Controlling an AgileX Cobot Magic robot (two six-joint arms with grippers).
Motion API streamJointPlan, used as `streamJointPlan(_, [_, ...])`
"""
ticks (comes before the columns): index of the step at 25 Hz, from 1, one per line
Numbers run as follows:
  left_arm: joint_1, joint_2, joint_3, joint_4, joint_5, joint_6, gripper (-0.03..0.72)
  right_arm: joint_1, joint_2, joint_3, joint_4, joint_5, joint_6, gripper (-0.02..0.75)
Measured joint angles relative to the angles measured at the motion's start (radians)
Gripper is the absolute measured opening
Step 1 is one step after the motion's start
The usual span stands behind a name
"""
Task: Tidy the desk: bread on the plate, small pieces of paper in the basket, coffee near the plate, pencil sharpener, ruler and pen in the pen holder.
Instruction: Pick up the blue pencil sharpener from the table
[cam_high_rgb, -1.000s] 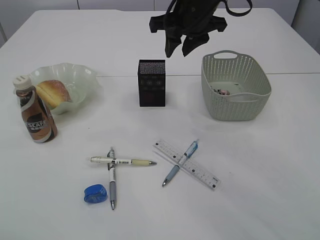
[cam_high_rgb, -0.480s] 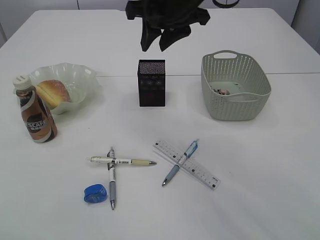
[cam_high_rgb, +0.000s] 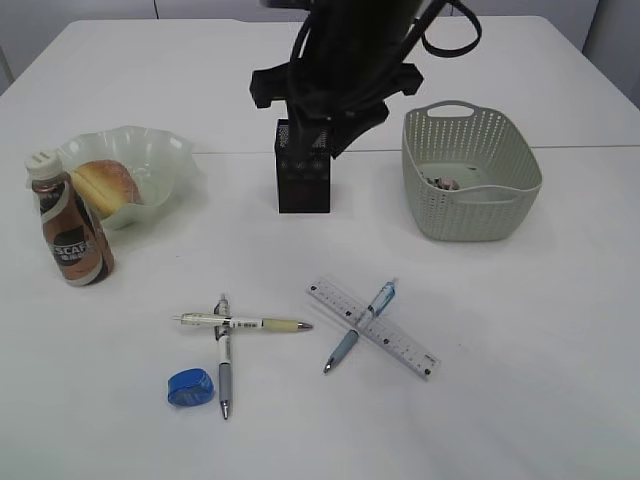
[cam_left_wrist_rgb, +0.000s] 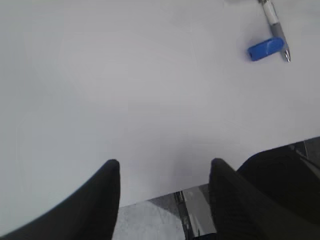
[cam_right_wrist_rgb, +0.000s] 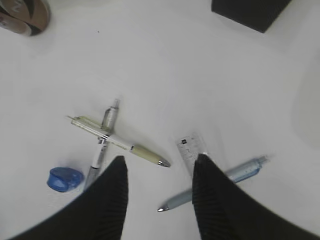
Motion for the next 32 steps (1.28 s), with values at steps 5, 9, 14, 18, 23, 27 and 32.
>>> streamJointPlan(5, [-0.002, 0.101, 0.0, -0.045, -0.002, 0.169, 0.416, 0.0, -0.016, 0.012, -0.059, 0.0, -0.001, 0.317])
streamJointPlan(9, [-0.071, 0.186, 0.0, -0.07, -0.016, 0.307, 0.416, 0.0, -0.018, 0.016, -0.071, 0.0, 0.003, 0.317])
streamJointPlan(14, [-0.25, 0.29, 0.0, -0.056, -0.125, 0.356, 0.416, -0.017, -0.02, 0.053, -0.071, 0.0, 0.003, 0.316])
streamJointPlan(18, [-0.377, 0.376, 0.0, 0.013, -0.229, 0.36, 0.416, -0.074, -0.02, 0.094, -0.071, 0.0, 0.003, 0.316])
streamJointPlan(23, [-0.43, 0.51, 0.0, 0.067, -0.34, 0.362, 0.416, -0.183, -0.02, 0.117, -0.071, -0.002, 0.004, 0.315])
streamJointPlan(27, [-0.434, 0.6, -0.002, 0.079, -0.431, 0.377, 0.416, -0.271, -0.02, 0.117, -0.073, -0.002, 0.004, 0.314])
streamJointPlan(32, [-0.457, 0.687, -0.005, 0.082, -0.495, 0.406, 0.416, -0.367, -0.02, 0.12, -0.073, -0.002, 0.004, 0.314])
